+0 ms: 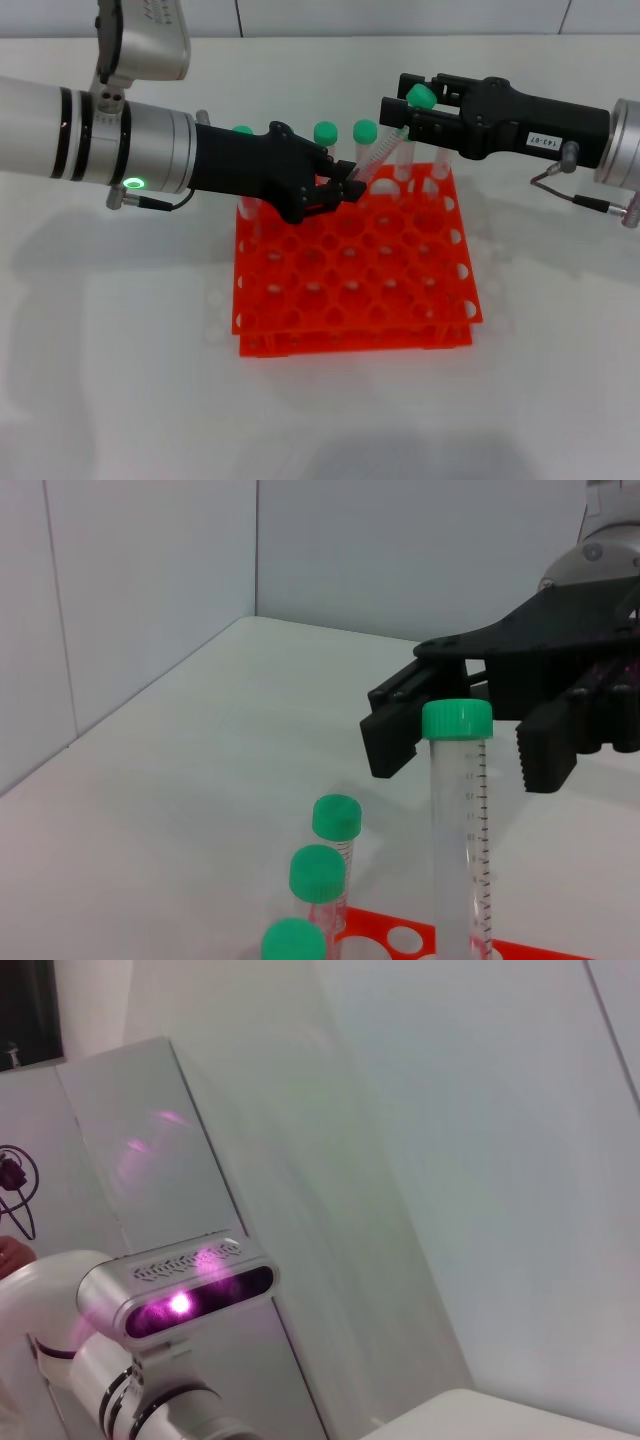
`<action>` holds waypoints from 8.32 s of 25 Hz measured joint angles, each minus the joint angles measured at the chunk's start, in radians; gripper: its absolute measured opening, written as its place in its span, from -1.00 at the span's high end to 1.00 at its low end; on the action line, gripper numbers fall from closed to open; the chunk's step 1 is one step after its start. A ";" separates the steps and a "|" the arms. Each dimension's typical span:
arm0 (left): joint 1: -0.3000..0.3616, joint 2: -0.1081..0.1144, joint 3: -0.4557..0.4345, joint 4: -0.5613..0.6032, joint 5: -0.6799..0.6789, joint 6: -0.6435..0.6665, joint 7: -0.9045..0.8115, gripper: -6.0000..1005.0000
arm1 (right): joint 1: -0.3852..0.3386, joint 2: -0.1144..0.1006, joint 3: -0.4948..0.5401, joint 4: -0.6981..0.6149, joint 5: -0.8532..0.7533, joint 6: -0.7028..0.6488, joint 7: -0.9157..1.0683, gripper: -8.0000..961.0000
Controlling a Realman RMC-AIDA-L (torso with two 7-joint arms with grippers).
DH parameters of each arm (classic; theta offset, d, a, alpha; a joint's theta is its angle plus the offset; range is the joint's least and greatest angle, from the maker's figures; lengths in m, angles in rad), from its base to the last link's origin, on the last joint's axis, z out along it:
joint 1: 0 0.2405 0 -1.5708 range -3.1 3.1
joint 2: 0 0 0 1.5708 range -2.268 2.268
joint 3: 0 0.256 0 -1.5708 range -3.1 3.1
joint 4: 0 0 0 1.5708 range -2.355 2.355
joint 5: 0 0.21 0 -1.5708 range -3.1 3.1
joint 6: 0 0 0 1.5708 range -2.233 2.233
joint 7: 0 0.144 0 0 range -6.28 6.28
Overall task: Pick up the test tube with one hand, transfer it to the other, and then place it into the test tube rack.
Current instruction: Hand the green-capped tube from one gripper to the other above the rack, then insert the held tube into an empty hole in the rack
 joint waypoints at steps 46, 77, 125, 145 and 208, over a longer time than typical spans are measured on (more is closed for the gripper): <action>0.004 0.002 0.001 0.002 0.005 0.010 -0.004 0.59 | -0.003 -0.004 0.000 0.000 -0.001 -0.003 0.001 -0.06; 0.053 0.003 0.000 0.186 0.017 0.116 -0.232 0.29 | -0.008 -0.008 0.008 -0.008 -0.001 -0.009 0.005 0.41; 0.740 -0.006 -0.089 0.369 -0.345 0.158 0.179 -0.78 | 0.057 -0.034 -0.034 -0.325 -0.248 -0.056 0.193 0.31; 0.732 -0.004 -0.194 0.254 -0.348 0.183 0.290 -0.78 | 0.219 -0.018 -0.104 -0.324 -0.331 -0.002 0.221 0.27; 0.702 0.000 -0.195 0.246 -0.332 0.170 0.305 -0.78 | 0.311 -0.001 -0.335 -0.206 -0.331 0.272 0.282 0.13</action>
